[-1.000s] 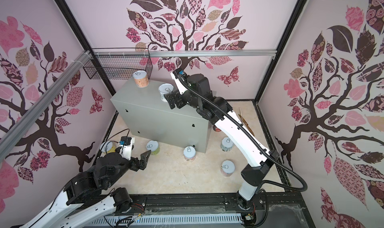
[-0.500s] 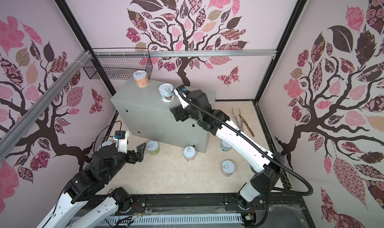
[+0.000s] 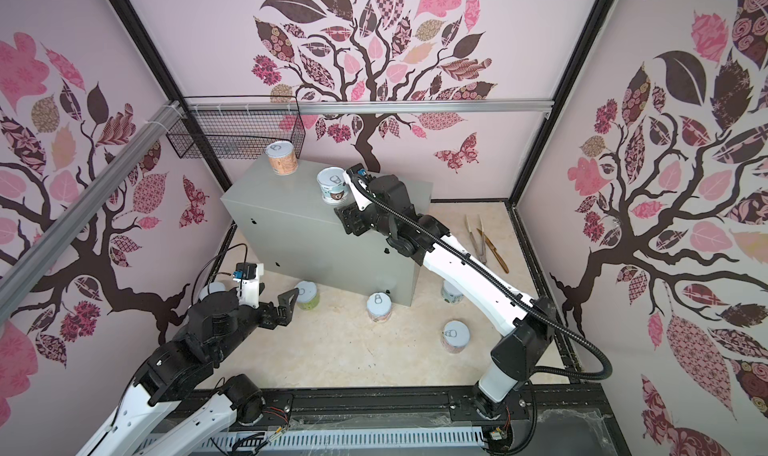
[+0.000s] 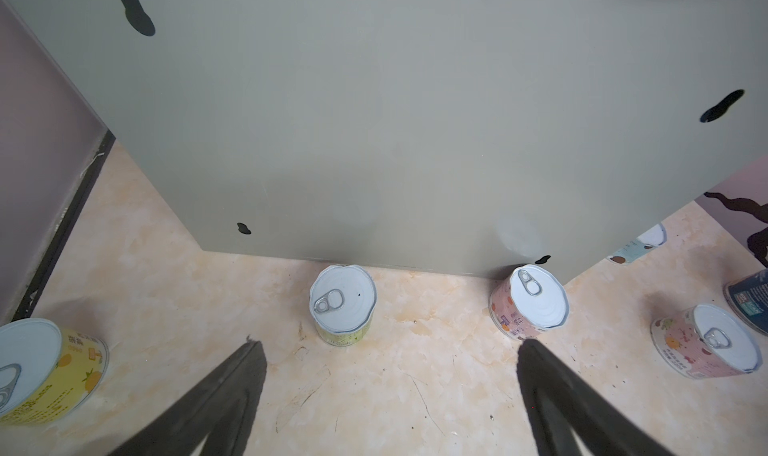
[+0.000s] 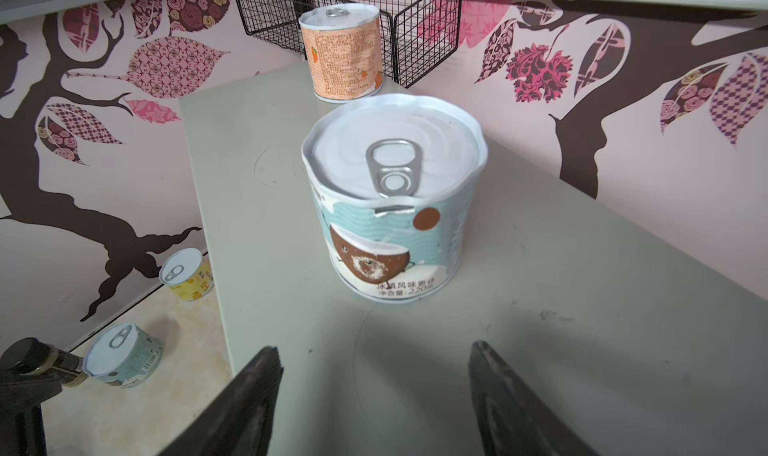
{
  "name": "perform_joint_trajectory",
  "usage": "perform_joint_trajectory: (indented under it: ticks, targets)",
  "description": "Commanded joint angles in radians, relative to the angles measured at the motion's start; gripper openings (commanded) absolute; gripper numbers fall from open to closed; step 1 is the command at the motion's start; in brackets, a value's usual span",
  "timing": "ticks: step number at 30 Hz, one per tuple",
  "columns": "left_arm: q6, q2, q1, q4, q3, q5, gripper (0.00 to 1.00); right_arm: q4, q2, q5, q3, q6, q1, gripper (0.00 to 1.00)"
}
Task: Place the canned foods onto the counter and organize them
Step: 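Lower the can beside the orange can on the cabinet top and release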
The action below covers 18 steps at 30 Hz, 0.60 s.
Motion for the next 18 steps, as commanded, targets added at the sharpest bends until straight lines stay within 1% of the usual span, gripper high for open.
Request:
perform_joint_trajectory:
  ticks: [1,6,13,18]
  targets:
    - [-0.008,-0.011,0.006,0.030,-0.032,0.017,0.98,0.018,0.065,-0.003,0.083,0.016,-0.002,0.74]
    - [-0.007,-0.024,0.006,0.031,-0.037,0.018,0.98,0.017,0.135,0.005,0.154,0.018,-0.002,0.72]
    - [-0.002,-0.023,0.005,0.032,-0.040,0.020,0.98,-0.013,0.250,0.006,0.287,0.012,-0.003,0.67]
    - [-0.002,-0.029,0.005,0.036,-0.044,0.024,0.98,-0.030,0.317,0.022,0.365,0.010,-0.006,0.66]
